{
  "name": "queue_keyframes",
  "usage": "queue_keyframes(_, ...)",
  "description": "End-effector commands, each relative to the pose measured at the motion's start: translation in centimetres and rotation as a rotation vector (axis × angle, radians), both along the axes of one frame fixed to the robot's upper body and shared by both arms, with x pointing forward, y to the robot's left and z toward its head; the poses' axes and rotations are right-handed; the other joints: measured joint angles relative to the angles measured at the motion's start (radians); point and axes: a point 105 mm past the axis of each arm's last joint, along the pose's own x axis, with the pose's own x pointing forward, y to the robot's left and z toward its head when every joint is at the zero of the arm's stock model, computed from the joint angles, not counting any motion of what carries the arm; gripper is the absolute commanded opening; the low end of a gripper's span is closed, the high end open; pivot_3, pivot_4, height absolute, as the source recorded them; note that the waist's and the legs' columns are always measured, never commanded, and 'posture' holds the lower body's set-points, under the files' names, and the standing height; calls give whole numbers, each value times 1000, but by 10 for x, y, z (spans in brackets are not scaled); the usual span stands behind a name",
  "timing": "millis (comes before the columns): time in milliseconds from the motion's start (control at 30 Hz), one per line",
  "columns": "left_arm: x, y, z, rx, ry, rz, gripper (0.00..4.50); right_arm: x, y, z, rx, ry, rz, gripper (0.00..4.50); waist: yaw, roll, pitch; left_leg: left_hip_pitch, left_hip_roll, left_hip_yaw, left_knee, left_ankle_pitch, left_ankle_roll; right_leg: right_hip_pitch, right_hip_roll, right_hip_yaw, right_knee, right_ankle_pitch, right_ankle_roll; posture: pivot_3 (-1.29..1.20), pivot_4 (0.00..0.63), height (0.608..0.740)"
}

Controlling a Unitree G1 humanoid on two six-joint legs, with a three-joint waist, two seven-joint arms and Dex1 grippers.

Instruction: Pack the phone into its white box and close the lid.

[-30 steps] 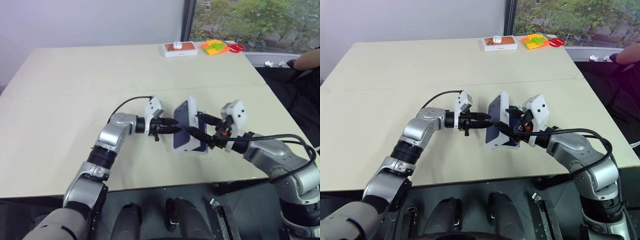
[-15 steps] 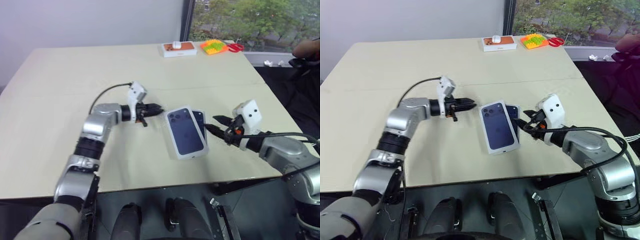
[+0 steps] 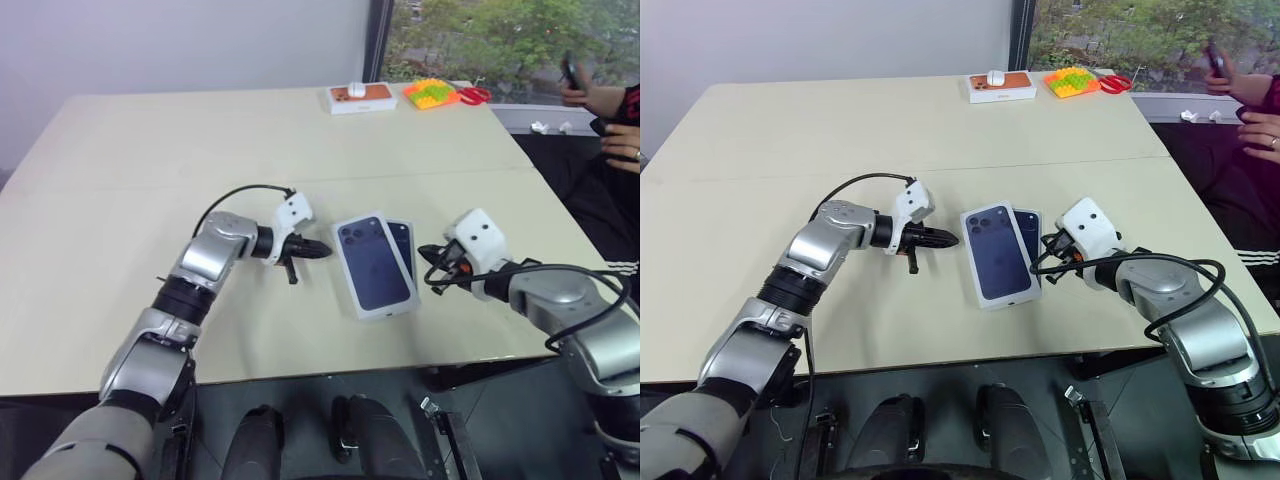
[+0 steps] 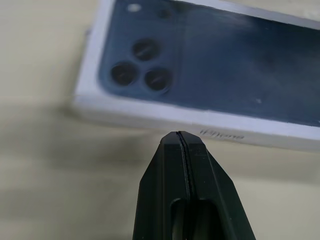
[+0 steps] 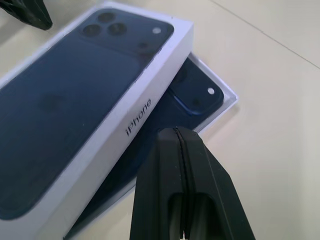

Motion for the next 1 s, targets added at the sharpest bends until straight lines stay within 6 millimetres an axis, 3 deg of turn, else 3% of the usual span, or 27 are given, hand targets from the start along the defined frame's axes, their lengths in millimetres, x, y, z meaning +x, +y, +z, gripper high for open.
queue_keyframes(33, 5, -12, 3, 24, -58, -23, 0, 6, 0, 10, -49, -45, -11, 22, 0, 0, 0, 0, 0, 0, 0, 0, 0, 0, 0, 0, 0, 0, 0, 0, 150, 740)
queue_keyframes(300, 9, -31, 10, -24, -100, -21, 0, 1, 12, 5, -80, -30, 40, 22, 2, 0, 0, -1, 0, 0, 0, 0, 0, 0, 0, 0, 0, 0, 0, 0, 150, 740)
queue_keyframes(533, 16, -51, 20, -118, -137, 42, 0, 0, 10, 3, -83, -25, 29, 22, 1, 0, 0, 0, 0, 0, 0, 0, 0, 0, 0, 0, 0, 0, 0, 0, 150, 740)
queue_keyframes(1000, 8, -63, 24, -162, -104, 13, 0, 2, 3, -1, -87, -26, -17, 22, 1, 0, 0, 0, 0, 0, 0, 0, 0, 0, 0, 0, 0, 0, 0, 0, 150, 740)
